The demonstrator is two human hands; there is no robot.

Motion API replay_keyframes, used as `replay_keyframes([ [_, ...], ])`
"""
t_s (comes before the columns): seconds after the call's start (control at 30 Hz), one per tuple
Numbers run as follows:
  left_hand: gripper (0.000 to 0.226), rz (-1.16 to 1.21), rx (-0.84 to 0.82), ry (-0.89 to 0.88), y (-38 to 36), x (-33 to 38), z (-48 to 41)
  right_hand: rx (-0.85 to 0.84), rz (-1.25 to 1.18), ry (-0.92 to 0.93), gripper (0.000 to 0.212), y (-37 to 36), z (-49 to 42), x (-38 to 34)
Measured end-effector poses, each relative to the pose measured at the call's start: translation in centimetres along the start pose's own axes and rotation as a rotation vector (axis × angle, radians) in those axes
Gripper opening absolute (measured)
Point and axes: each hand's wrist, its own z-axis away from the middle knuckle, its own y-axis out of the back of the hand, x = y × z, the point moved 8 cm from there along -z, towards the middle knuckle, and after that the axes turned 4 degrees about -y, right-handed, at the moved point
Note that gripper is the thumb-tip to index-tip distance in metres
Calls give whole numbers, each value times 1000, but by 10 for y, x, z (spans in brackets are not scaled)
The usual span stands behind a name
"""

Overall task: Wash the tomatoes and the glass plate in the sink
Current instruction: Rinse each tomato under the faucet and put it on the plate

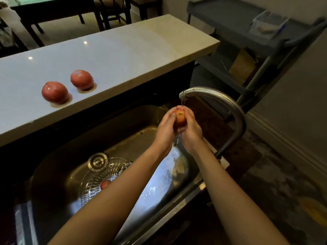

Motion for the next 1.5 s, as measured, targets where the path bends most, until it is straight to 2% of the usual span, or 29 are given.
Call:
replay_keyframes([
  [0.07, 15, -154, 18, -11, -1, 2, -5, 2, 80, 12, 28, -1, -3, 4],
  [0.13, 18, -288, 54, -25, -1, 5, -12, 18, 129, 22, 33, 0, -7, 6],
  [0.23, 16, -362, 106, -22, -6, 11, -20, 49, 198, 61, 35, 2, -12, -2],
  [0.3, 18, -382, 73, 12, -14, 8, -22, 102, 182, 49, 28, 8, -15, -8],
  [0.37, 23, -363, 25, 52, -23, 3, -21, 191, 150, 53, 22, 14, -15, -16],
  [0.43, 20, -315, 21, 49, -24, 7, -20, 196, 212, 110, 21, 11, -10, -23],
  [0.57, 32, -221, 132, 13, -10, 25, -30, 7, 482, 298, 19, -10, 1, -32],
  [0.63, 25, -294, 103, 44, -14, 23, -33, 67, 366, 254, 21, -2, -3, -37],
  [0.7, 18, -313, 42, 97, -22, 13, -31, 185, 188, 117, 29, 10, -14, -36],
  [0.73, 17, -288, 47, 116, -22, 9, -30, 206, 187, 76, 30, 10, -15, -35],
  [0.83, 27, -163, 166, 148, -6, 14, -30, 86, 512, 181, 26, -10, -9, -35],
  [0.9, 37, -69, 148, 225, 0, 15, -34, -56, 613, 310, 26, -22, 0, -36],
  [0.97, 42, -53, 55, 270, -5, 17, -36, -94, 576, 313, 20, -20, -2, -41],
  [1.03, 46, -88, 24, 274, -11, 16, -31, 10, 490, 233, 15, -8, -12, -46],
  [1.13, 45, -102, 55, 250, -17, 11, -25, 144, 458, 133, 24, 0, -22, -49],
  [1.23, 49, -162, 107, 233, -9, 15, -26, -25, 579, 132, 14, -13, -14, -42],
  [1.33, 51, -208, 61, 275, -6, 20, -29, -149, 517, 154, 6, -15, -6, -45],
  [1.4, 50, -206, 42, 286, -12, 21, -26, -66, 443, 158, 14, -10, -10, -50],
  [1.5, 39, -135, 33, 271, -21, 16, -23, 162, 258, 57, 25, -1, -16, -46],
])
